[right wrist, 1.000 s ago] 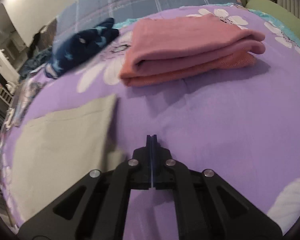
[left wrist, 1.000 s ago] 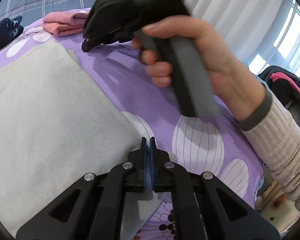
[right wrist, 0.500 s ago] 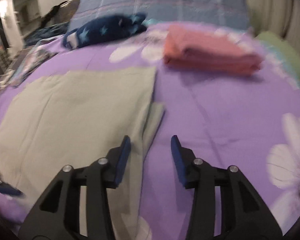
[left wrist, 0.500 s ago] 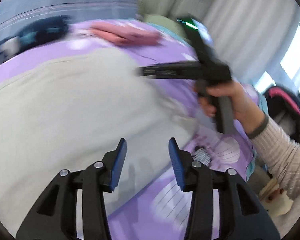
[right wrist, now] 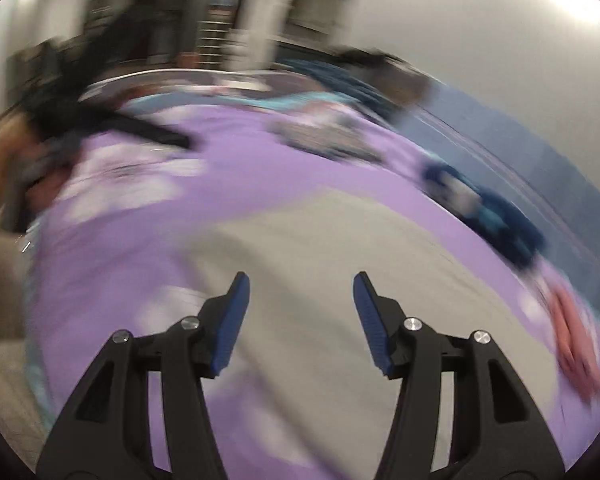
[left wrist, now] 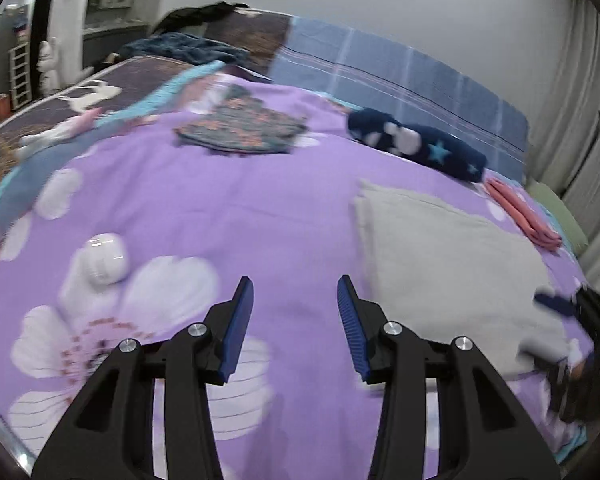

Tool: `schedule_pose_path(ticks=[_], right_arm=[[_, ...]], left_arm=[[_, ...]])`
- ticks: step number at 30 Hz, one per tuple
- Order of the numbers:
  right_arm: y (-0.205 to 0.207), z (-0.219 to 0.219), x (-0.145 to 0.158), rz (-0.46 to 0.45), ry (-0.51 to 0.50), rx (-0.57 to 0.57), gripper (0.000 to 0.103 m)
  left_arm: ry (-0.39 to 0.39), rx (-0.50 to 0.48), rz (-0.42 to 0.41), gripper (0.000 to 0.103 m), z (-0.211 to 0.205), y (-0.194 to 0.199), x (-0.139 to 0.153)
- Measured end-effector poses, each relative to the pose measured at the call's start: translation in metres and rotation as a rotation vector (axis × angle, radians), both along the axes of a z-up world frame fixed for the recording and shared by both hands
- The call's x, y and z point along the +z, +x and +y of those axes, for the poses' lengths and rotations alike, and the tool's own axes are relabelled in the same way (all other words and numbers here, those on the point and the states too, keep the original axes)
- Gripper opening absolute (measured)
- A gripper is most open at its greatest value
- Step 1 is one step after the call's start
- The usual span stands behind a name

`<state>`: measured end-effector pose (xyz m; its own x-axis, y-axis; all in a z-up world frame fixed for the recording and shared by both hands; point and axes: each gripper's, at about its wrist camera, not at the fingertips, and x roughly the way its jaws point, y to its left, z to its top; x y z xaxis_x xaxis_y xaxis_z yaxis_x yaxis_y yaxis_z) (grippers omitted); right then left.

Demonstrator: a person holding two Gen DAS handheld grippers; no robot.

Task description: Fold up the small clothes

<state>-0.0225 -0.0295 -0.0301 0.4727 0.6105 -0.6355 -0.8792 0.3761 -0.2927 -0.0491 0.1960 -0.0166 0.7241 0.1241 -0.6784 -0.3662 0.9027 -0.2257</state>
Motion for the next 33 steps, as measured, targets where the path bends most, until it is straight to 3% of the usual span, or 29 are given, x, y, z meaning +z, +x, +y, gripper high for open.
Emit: schedule_pose_path(ticks=[4, 11, 15, 17, 19, 21, 23, 29, 33], right_arm=[[-0.034, 0.047, -0.026, -0.096, -0.105, 0.076, 0.058], [-0.042, 0.076, -0.068, -0.285, -0.249, 0.015, 0.057], [-0.045, 0.086, -0.076, -0.356, -0.280, -0.030, 0.054], [-0.043, 0.095, -0.079, -0.361, -0.285, -0.045, 0.049], [-0.037, 0.103, -0.082, -0.344, -0.285, -0.057, 0.038], [-0.035, 0.110, -0.087, -0.328, -0.299, -0.046, 0.013], [-0.038, 0.110, -0.087, -0.353, -0.287, -0.038, 0.007], [-0.036, 0.096, -0.051, -0.289, -0.159, -0.053, 0.004], [-0.027, 0.095, -0.035, -0.208, -0.114, -0.081, 0.003]], left_arm=[[-0.037, 0.020, 0.000, 0.052, 0.025, -0.024, -0.015], [-0.123, 0.008, -0.015, 0.054, 0.041, -0.023, -0.035], [-0.166, -0.032, -0.020, 0.054, 0.043, -0.012, -0.040], [-0.202, -0.068, -0.018, 0.055, 0.046, 0.000, -0.043], [-0.210, -0.090, -0.011, 0.058, 0.049, 0.013, -0.044], [-0.212, -0.113, -0.005, 0.058, 0.050, 0.026, -0.045], [-0.226, -0.158, -0.001, 0.058, 0.049, 0.041, -0.045], [-0.285, -0.307, 0.053, 0.063, 0.033, 0.089, -0.052], [-0.441, -0.409, 0.064, 0.069, 0.025, 0.127, -0.069]])
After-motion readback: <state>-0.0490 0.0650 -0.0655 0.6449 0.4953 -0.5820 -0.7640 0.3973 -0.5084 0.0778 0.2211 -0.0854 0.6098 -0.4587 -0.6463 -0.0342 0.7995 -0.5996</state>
